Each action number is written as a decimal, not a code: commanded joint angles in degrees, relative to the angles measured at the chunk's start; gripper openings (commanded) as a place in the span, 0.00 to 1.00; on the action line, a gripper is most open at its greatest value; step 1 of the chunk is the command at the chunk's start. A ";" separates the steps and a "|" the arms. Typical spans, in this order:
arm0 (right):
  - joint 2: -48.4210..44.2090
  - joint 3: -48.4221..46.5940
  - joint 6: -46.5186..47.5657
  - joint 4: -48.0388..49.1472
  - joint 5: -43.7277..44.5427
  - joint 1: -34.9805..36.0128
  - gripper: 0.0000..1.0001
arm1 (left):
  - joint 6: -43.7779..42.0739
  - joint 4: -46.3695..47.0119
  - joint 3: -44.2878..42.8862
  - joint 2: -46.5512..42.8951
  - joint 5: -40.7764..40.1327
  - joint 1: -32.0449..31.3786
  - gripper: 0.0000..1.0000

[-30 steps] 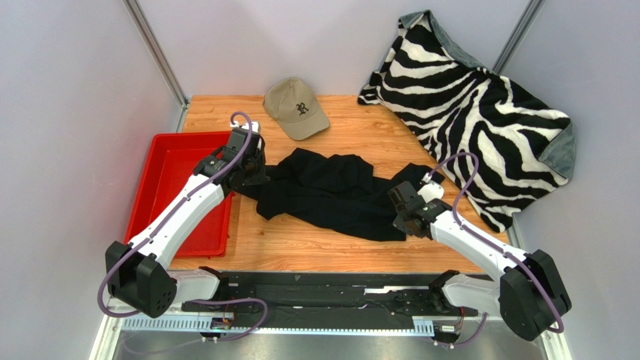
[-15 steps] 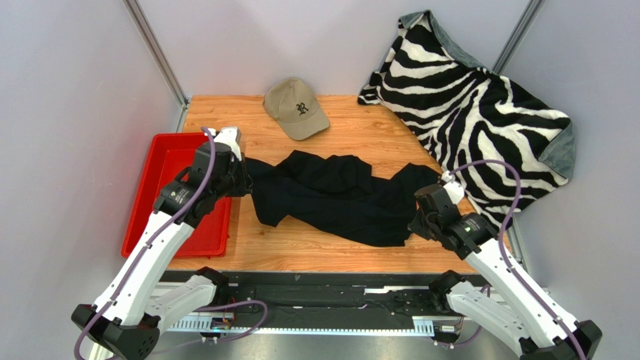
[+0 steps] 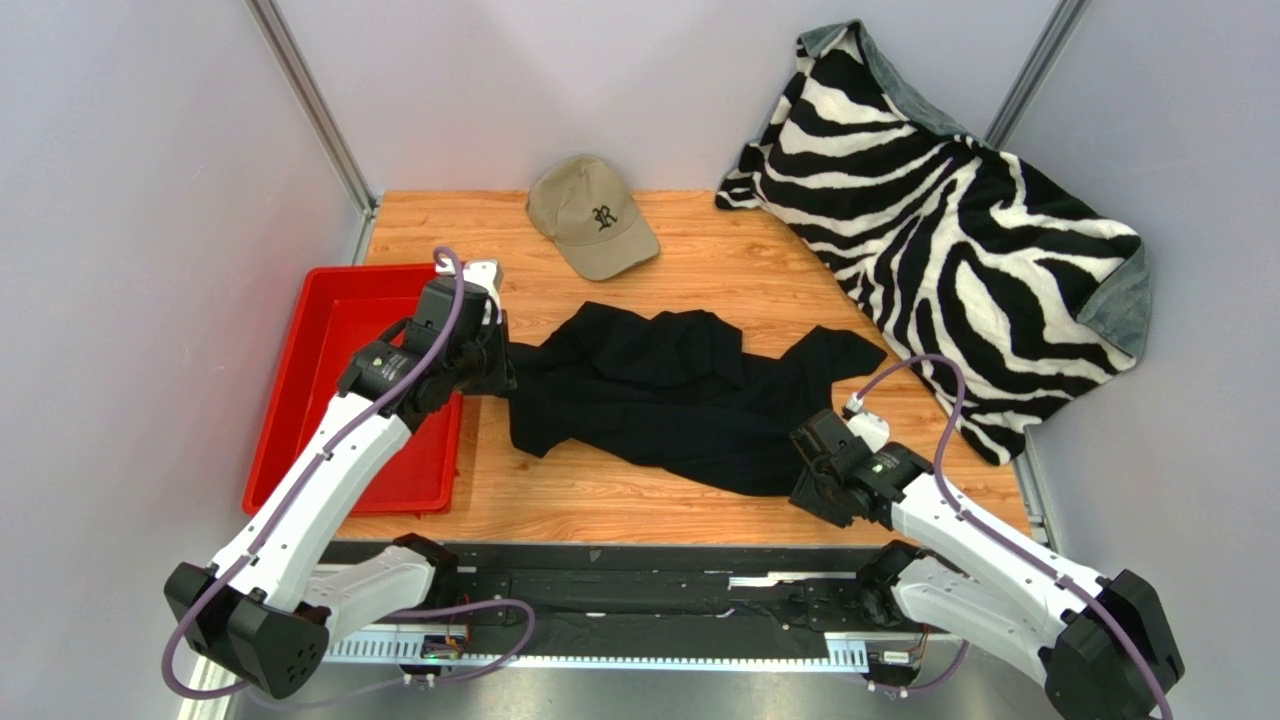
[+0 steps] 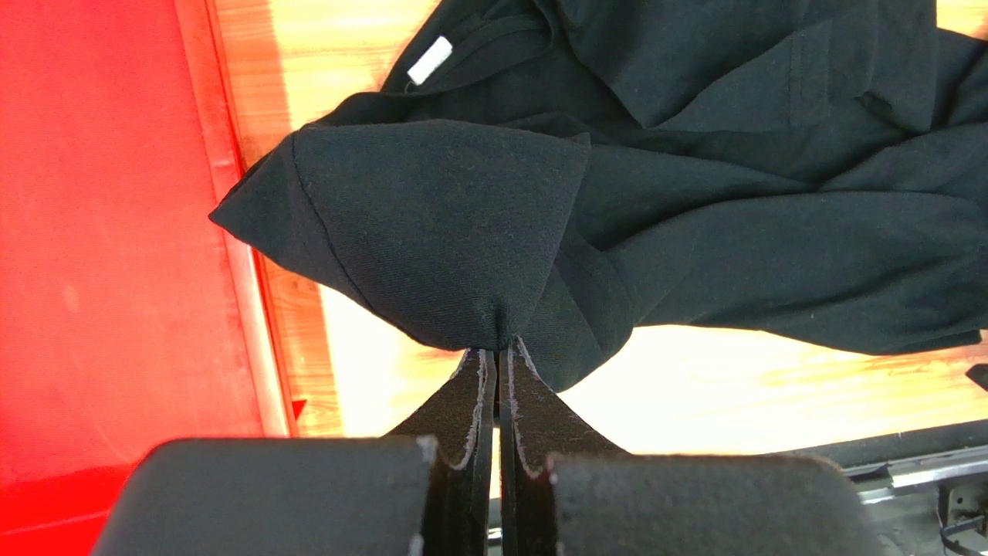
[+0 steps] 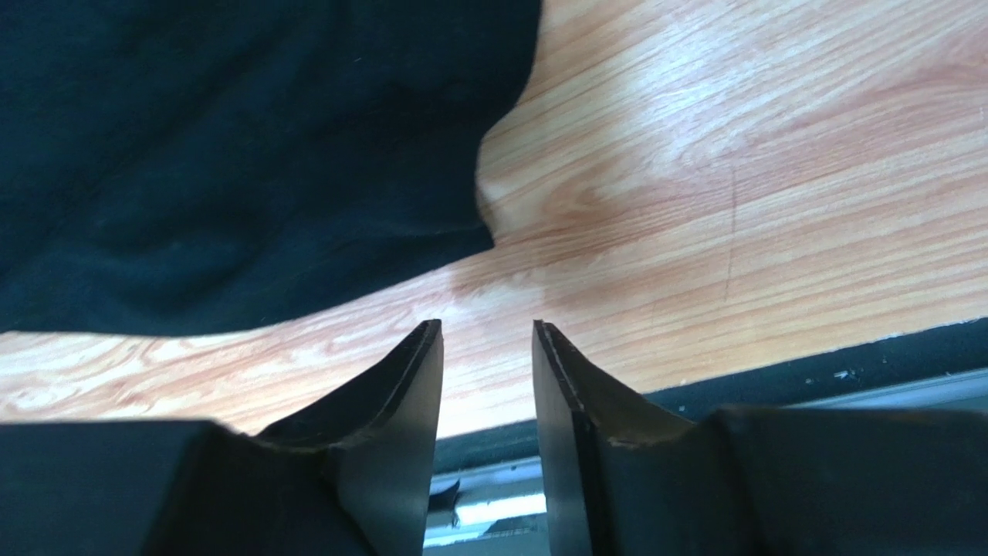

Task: Roll the t-shirts
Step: Pick up the T-shirt from the center of the board, then flatten out the T-shirt at the center of the board.

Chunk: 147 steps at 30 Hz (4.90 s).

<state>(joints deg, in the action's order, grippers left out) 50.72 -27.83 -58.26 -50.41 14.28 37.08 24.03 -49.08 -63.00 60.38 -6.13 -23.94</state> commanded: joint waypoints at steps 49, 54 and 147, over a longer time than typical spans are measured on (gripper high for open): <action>1.75 -51.35 18.88 -14.27 10.94 -26.35 0.00 | -2.85 -5.31 -35.17 10.02 -12.41 0.74 0.00; 1.40 -52.75 19.67 -13.93 7.70 -29.60 0.00 | -2.76 -7.08 -37.19 9.06 -10.66 2.93 0.00; -4.57 -14.18 9.64 -18.31 -7.43 -54.70 0.00 | 24.92 7.24 28.65 -19.70 9.39 14.38 0.00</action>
<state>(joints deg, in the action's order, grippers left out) 47.92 -40.05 -49.93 -62.57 2.35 -10.09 48.73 -41.78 -29.65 38.52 7.77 -6.66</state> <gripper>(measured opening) 0.010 0.009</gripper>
